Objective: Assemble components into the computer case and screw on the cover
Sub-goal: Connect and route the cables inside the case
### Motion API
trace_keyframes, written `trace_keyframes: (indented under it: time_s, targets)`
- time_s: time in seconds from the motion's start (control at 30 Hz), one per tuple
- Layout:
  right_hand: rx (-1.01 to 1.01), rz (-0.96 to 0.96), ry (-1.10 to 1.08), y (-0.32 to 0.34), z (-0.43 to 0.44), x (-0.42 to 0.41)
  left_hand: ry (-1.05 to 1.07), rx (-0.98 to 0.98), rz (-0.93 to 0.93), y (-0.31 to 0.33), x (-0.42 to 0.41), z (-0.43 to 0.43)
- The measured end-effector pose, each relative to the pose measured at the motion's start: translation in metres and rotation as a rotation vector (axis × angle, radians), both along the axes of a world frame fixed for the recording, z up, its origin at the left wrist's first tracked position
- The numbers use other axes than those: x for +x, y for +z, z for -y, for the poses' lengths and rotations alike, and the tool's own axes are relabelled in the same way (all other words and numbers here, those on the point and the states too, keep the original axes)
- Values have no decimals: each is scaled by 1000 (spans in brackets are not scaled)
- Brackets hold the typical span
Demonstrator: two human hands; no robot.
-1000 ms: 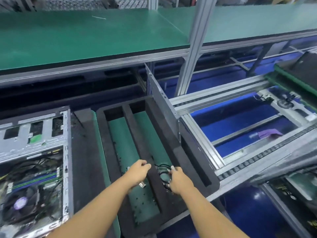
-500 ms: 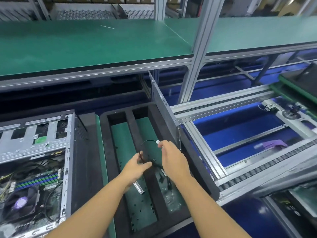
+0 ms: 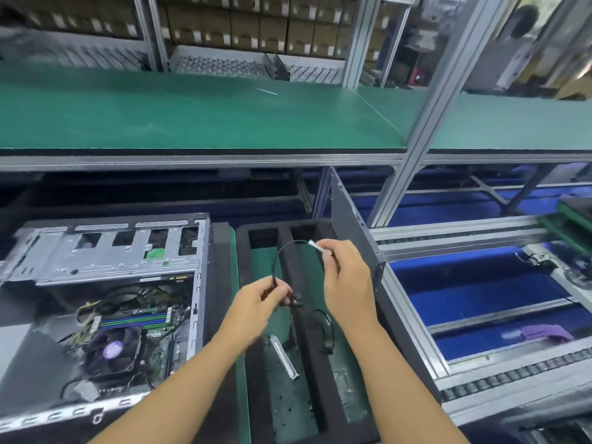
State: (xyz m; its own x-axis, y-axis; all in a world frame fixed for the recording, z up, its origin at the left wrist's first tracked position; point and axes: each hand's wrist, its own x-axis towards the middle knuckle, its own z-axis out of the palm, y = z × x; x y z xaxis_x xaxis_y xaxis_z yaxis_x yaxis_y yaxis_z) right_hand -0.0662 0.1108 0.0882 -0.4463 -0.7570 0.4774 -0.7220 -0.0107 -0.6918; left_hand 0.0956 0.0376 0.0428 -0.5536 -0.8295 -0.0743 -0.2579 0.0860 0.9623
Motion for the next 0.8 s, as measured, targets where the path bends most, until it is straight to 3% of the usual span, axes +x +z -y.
trace_keyframes:
  time_s: [0.23, 0.37, 0.43, 0.63, 0.67, 0.73, 0.8]
  targets:
    - [136, 355, -195, -37, -12, 62, 145, 151, -185, 6, 27, 9]
    - [540, 778, -25, -48, -14, 84, 151, 239, -212, 6, 31, 10]
    - [540, 899, 19, -55, -13, 88, 149, 228, -178, 3, 31, 11]
    - [411, 902, -205, -41, -8, 69, 256, 240, -162, 1, 33, 25]
    - [440, 839, -250, -39, -10, 61, 271, 328, -205, 4, 32, 29]
    - [670, 526, -316, -39, -15, 47, 271, 564, -345, 13, 28, 33]
    - [830, 247, -379, -37, -19, 42, 247, 615, -347, 18, 24, 32]
